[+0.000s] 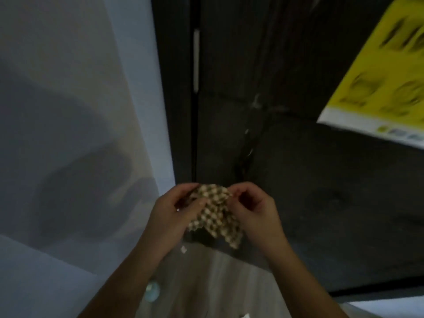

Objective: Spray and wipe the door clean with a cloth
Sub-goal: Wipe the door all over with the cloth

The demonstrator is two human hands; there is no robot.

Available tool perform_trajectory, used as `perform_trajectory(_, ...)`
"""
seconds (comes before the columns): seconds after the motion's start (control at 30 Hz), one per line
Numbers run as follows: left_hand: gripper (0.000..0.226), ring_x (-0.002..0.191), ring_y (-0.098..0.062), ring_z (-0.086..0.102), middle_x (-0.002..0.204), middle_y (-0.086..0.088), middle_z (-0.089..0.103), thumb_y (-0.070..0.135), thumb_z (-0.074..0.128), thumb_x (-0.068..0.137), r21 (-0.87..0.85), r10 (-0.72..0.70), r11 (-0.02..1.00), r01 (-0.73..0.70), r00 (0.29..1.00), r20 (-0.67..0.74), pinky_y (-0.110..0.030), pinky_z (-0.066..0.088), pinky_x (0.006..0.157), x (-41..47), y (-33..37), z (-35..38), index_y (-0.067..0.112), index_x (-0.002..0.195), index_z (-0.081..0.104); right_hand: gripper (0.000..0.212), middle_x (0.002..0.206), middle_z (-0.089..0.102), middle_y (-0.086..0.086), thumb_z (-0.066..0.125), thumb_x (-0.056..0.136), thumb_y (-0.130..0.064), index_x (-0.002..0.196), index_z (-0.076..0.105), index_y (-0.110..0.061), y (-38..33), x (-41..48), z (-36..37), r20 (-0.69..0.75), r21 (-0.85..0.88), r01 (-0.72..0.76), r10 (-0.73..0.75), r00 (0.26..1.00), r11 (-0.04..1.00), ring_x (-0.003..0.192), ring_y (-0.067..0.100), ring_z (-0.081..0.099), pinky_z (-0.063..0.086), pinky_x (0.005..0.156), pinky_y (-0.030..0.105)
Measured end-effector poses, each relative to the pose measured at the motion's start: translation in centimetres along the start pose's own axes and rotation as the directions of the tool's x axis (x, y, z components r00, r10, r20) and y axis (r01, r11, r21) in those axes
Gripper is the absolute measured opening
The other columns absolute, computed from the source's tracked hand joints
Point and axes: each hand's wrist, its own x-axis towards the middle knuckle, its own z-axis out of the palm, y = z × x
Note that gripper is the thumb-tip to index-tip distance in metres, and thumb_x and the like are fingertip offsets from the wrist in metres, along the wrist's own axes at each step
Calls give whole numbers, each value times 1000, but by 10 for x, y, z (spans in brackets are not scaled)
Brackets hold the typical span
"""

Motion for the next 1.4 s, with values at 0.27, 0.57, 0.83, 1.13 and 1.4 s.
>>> perform_trajectory(0.27,12,83,-4,68,87,8,72,14,65,86,-218,307,936,-276,944,124,-17,50,64,16,243,30,23,93,69,22,100,72,-5,63,87,-18,108,69,-19,-227,27,-73,-114,-7,294,-293,949,956,95,9,67,53,79,22)
perform_trajectory(0.57,12,82,-9,68,85,-2,74,3,62,85,-374,696,702,-606,697,176,-18,53,72,66,417,23,9,89,72,27,103,73,-3,67,84,-3,103,72,-20,-379,107,-90,-254,-164,659,-677,691,734,101,8,67,51,86,19)
perform_trajectory(0.83,16,99,0,56,103,14,60,16,66,86,126,967,253,-959,253,-11,-19,47,89,137,536,-33,26,97,70,27,106,64,-3,68,86,-6,109,70,-19,-513,185,-105,-189,-612,699,-926,326,371,100,-1,59,42,85,6)
perform_trajectory(1.13,54,145,-20,18,156,-4,25,27,55,92,741,974,93,-665,-92,-206,-48,12,117,211,645,-74,19,143,39,11,97,63,-1,69,83,-6,92,75,-11,-642,271,-125,32,-946,316,-992,-118,-68,86,18,59,50,72,24)
perform_trajectory(1.4,67,144,-18,21,155,-5,26,-5,48,84,775,969,32,-631,-172,-180,-45,15,118,229,662,-78,13,147,34,21,97,69,-1,63,84,-6,97,76,-15,-686,299,-114,176,-967,168,-978,-110,-193,82,25,58,55,67,36)
